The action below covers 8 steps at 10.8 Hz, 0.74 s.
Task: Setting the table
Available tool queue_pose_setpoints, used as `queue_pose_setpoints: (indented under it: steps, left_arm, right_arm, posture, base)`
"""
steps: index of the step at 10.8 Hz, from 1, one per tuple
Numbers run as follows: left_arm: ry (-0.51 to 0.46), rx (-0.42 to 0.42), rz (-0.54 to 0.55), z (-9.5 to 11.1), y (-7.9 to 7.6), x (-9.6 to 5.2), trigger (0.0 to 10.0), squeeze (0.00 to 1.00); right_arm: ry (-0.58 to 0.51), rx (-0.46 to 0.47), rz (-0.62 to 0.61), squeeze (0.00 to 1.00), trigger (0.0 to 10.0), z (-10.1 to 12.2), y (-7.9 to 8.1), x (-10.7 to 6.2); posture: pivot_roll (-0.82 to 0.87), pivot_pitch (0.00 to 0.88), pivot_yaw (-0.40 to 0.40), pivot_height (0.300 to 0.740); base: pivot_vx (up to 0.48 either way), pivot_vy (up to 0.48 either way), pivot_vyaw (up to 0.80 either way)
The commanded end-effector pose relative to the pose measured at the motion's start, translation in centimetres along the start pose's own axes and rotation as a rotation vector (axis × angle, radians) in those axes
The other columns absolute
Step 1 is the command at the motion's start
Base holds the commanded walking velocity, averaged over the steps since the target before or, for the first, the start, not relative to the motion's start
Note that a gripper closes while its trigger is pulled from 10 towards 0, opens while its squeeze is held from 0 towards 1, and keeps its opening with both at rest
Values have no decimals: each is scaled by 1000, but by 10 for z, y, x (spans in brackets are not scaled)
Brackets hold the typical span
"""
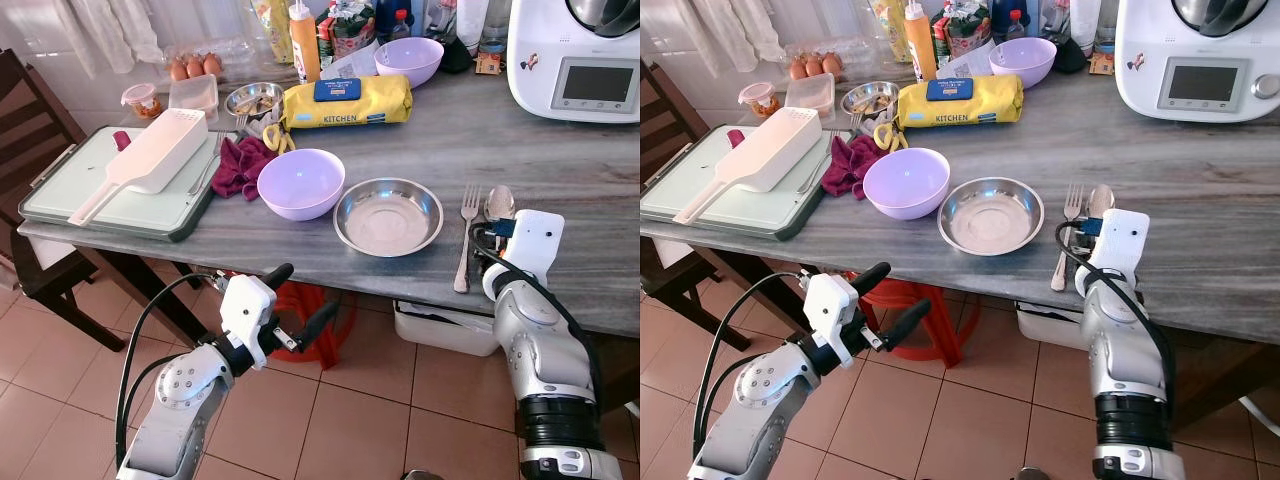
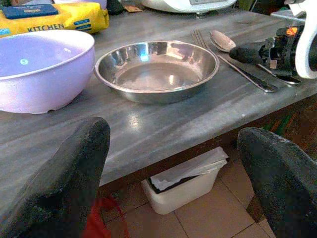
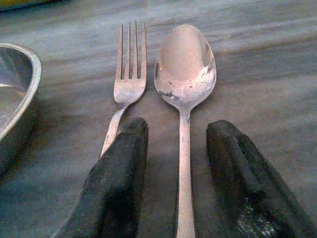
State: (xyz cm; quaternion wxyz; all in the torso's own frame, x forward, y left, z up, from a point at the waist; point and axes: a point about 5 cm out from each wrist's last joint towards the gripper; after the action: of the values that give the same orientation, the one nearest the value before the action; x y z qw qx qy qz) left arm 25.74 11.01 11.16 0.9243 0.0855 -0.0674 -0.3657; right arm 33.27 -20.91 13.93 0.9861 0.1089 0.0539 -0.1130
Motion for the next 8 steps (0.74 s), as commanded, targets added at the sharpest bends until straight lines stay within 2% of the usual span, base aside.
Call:
queue_pose_setpoints:
  steps: [1, 3, 4, 7, 8]
  left_arm:
    - [17, 16, 4, -3, 4, -5, 10000, 0]
    - [15, 17, 6, -2, 4, -4, 10000, 0]
    - [15, 19, 5, -2, 5, -4, 10000, 0]
    - [15, 20, 9, -2, 6, -3, 10000, 0]
    - [13, 19, 10, -2, 6, -2, 10000, 0]
  right_arm:
    - [60, 19, -7, 1000, 10000, -13, 0, -1]
    - [17, 25, 7, 1000, 10000, -3, 3, -3]
    - [-29, 29, 32, 1000, 10000, 9, 6, -7]
    - [-106, 29, 68, 1000, 10000, 28, 8, -17]
    - [-188, 54, 99, 1000, 10000, 43, 11, -24]
  posture:
    - [-89, 116, 163, 740]
    - [-90, 114, 163, 740]
    - [-90, 113, 164, 740]
    - [-94, 111, 162, 740]
    - [-98, 107, 163, 740]
  base:
    - [0, 0, 0]
    - [0, 0, 0]
    - [0, 0, 0]
    - [0, 0, 0]
    - [0, 0, 0]
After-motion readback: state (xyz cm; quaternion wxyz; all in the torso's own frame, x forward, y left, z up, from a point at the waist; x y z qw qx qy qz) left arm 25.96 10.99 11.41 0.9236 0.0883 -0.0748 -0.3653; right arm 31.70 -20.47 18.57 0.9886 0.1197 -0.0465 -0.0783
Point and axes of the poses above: a point about 5 cm out from each wrist's last joint towards the gripper, its own x axis pointing out of the wrist towards the gripper, its own z axis along the axis of the wrist's last joint, y = z × x, and after that the axes turned 10 degrees about x, right-handed
